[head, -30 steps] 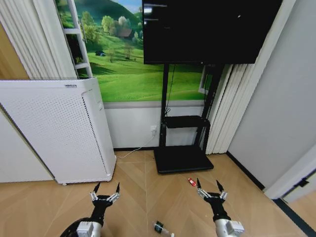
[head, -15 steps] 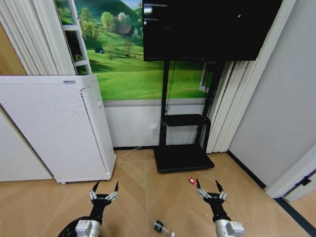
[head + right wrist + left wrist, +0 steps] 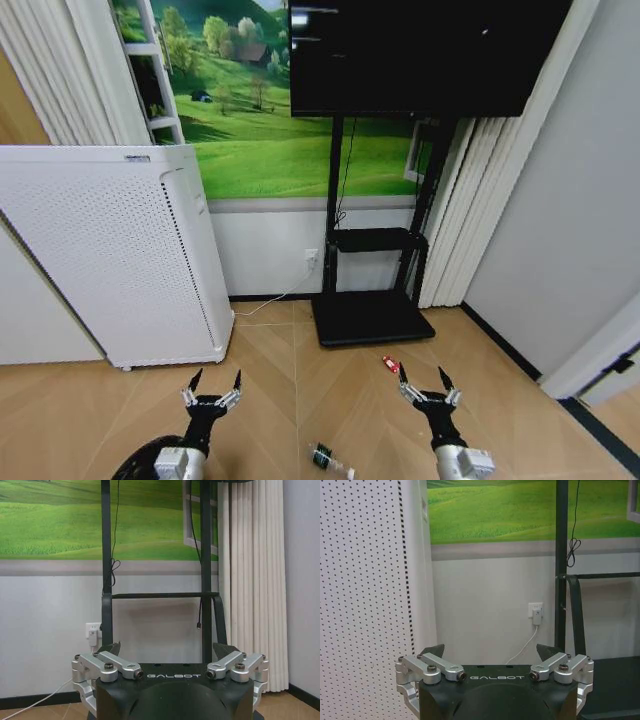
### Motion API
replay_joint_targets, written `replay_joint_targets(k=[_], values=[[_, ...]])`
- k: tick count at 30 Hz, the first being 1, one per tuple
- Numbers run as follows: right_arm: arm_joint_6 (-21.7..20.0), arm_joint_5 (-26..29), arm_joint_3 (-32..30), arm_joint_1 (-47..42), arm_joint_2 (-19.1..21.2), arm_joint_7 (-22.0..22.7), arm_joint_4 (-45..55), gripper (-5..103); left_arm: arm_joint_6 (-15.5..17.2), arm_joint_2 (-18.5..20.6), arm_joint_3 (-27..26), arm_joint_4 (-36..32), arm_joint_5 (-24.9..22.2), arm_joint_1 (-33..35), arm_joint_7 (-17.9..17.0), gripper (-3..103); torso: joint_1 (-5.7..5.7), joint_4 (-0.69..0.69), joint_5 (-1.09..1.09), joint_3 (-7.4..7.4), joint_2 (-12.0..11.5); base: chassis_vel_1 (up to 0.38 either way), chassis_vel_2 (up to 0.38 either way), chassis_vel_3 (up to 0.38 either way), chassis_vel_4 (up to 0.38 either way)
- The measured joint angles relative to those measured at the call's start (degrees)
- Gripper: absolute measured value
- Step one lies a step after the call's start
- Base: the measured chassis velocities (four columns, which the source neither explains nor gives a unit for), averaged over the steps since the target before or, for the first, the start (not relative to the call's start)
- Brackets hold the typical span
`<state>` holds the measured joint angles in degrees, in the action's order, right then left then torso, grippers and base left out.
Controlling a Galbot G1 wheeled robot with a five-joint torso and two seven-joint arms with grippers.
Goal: Pick up the trash bin and place the garbage on the floor into it.
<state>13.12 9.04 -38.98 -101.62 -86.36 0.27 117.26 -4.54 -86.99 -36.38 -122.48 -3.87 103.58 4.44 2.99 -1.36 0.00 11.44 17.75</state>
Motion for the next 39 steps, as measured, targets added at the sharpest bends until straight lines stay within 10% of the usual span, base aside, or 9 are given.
replay_joint_targets(k=[39], values=[[-0.2, -0.1, 0.1, 0.0, -0.3, 0.7, -1.3, 100, -2.0, -0.4, -0.1, 2.0, 2.1, -0.5, -1.0, 100, -2.70, 0.00, 0.00, -6.22, -8.9, 0.000, 0.000, 0.000, 0.000]])
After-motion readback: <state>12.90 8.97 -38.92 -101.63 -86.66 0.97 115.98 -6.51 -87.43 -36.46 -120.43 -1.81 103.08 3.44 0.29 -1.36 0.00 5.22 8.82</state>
